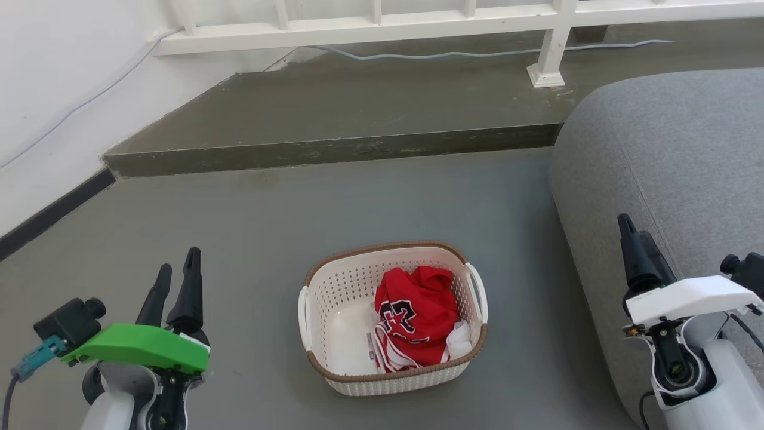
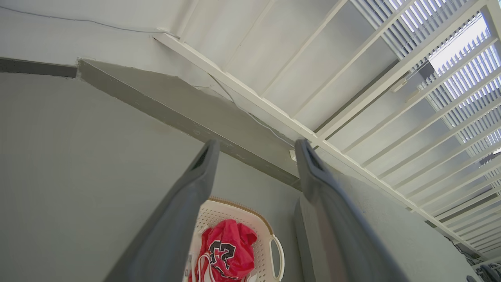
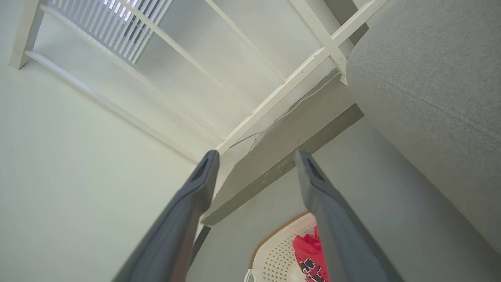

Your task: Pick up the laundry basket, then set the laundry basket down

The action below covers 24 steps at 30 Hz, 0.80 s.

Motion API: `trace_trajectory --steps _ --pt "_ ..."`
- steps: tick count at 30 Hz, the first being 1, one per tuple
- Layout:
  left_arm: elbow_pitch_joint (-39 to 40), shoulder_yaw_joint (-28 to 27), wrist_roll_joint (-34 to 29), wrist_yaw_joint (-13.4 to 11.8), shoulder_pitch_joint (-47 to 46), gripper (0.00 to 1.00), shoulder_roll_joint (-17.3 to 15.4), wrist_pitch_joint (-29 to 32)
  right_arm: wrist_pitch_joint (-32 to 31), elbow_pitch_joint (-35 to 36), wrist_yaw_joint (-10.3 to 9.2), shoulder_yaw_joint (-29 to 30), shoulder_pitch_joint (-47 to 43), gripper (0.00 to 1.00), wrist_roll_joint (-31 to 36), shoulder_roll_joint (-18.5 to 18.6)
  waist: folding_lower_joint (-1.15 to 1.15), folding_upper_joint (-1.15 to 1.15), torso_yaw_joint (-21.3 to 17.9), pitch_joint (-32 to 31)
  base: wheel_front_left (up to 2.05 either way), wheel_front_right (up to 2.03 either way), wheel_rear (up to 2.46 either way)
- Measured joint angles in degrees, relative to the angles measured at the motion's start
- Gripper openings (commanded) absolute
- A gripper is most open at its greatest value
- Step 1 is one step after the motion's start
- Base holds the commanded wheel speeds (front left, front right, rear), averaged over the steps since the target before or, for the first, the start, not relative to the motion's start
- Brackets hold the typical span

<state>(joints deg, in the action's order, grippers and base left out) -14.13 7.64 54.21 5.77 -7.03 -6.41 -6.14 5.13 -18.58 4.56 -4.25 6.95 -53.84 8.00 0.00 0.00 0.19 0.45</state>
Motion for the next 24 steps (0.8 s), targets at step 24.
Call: trace_trajectory --steps 24 --pt "-1.5 3.6 -19.6 -0.9 -1.4 1.0 0.1 -3.8 4.4 -1.3 -0.73 -3.6 1.3 1.0 17.8 0.2 0.0 0.0 0.0 -0.1 0.0 0.0 0.0"
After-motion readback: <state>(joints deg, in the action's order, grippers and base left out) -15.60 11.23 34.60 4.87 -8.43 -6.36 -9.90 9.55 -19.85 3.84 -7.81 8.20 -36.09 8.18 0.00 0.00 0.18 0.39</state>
